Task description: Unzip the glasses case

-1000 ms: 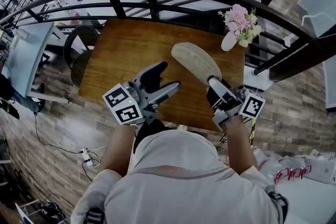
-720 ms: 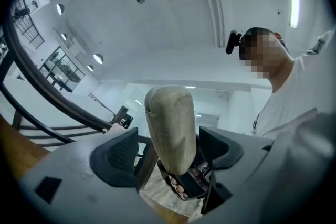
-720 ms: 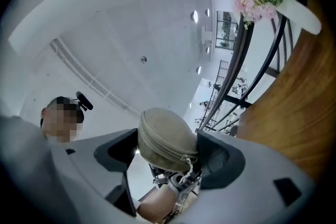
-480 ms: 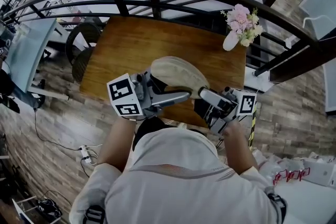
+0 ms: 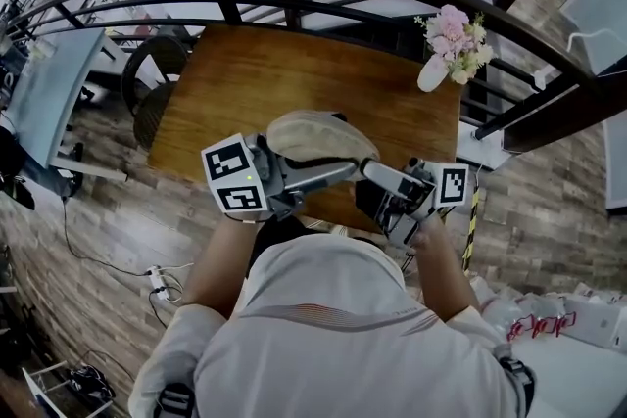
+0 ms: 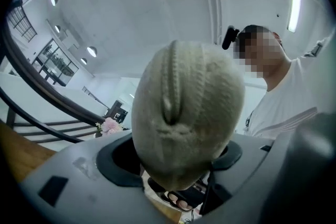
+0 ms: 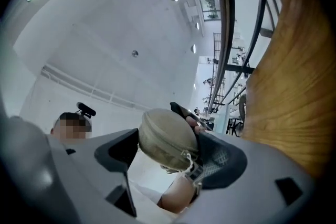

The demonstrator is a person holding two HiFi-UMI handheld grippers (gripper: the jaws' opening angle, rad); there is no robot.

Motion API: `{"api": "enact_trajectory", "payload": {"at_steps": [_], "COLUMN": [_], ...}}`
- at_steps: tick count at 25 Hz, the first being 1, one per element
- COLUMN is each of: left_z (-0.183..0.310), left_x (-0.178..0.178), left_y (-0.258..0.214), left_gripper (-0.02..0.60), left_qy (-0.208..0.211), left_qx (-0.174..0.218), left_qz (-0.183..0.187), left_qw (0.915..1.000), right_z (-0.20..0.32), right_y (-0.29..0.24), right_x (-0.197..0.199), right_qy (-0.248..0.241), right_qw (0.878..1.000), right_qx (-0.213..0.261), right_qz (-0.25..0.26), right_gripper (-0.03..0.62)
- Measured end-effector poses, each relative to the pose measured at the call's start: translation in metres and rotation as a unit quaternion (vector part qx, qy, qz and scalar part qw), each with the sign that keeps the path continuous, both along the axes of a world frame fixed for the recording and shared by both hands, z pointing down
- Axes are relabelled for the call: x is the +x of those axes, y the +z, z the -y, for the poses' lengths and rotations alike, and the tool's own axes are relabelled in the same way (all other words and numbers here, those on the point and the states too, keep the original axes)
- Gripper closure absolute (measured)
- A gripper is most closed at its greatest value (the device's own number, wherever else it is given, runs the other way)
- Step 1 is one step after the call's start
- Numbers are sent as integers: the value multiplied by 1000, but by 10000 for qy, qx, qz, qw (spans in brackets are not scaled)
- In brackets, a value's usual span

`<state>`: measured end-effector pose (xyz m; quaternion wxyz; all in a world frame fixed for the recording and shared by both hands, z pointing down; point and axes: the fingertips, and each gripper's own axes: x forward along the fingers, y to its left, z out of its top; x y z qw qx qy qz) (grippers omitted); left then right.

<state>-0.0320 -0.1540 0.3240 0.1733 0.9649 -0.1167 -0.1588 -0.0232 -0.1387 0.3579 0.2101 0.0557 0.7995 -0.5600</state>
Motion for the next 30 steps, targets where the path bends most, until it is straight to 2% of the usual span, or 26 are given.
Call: {"api": "enact_trajectory", "payload": {"at_steps": [5, 7, 8, 9, 10, 11, 14, 16, 17, 18, 19, 20, 24, 25, 26, 30], "left_z": [23, 30, 33, 36, 38, 40, 47, 51, 53, 53, 53, 53, 52, 52, 53, 55], "left_x": [-16, -20, -22, -24, -26, -27, -25, -20, -17, -14, -10, -7, 3, 3, 3, 5], "left_y": [5, 6, 6, 6, 7, 7, 9, 11, 12, 14, 16, 18, 24, 26, 28, 36], "left_gripper": [272, 273, 273, 273, 275, 275, 275, 276, 276, 276, 276, 276, 276, 276, 276, 276], "left_qy": [-389, -533, -602, -672, -741, -804, -960, -1044, -1085, -1124, -1156, -1179, -1269, -1292, -1313, -1410], "left_qx": [-463, -623, -704, -782, -856, -923, -1069, -1114, -1114, -1097, -1067, -1033, -957, -943, -930, -1007], "left_qz": [-135, -177, -197, -206, -200, -182, -78, 55, 148, 253, 362, 465, 735, 776, 815, 890], "left_qw": [9981, 9965, 9955, 9945, 9934, 9923, 9896, 9883, 9877, 9873, 9869, 9865, 9845, 9841, 9836, 9808], "right_z": [15, 20, 22, 23, 23, 22, 17, 16, 17, 19, 21, 22, 29, 32, 34, 38], "right_y": [2, 0, -1, 0, 3, 7, 22, 36, 43, 49, 55, 60, 75, 77, 78, 85], "right_x": [20, 31, 36, 39, 41, 40, 32, 26, 24, 23, 22, 23, 25, 25, 24, 23], "right_qy": [558, 848, 1015, 1173, 1299, 1372, 1220, 983, 887, 823, 778, 733, 593, 611, 628, 631], "right_qw": [9925, 9809, 9696, 9526, 9287, 8989, 7956, 7277, 6976, 6724, 6532, 6391, 5957, 5853, 5783, 5701], "right_qx": [853, 1356, 1700, 2112, 2569, 3036, 4206, 4672, 4820, 4915, 4970, 5002, 5054, 5070, 5080, 5016], "right_qz": [-669, -1109, -1434, -1851, -2337, -2845, -4186, -4924, -5228, -5473, -5659, -5797, -6215, -6299, -6353, -6476], "right_gripper": [195, 197, 199, 200, 203, 203, 233, 247, 247, 262, 288, 305, 331, 360, 382, 411]}}
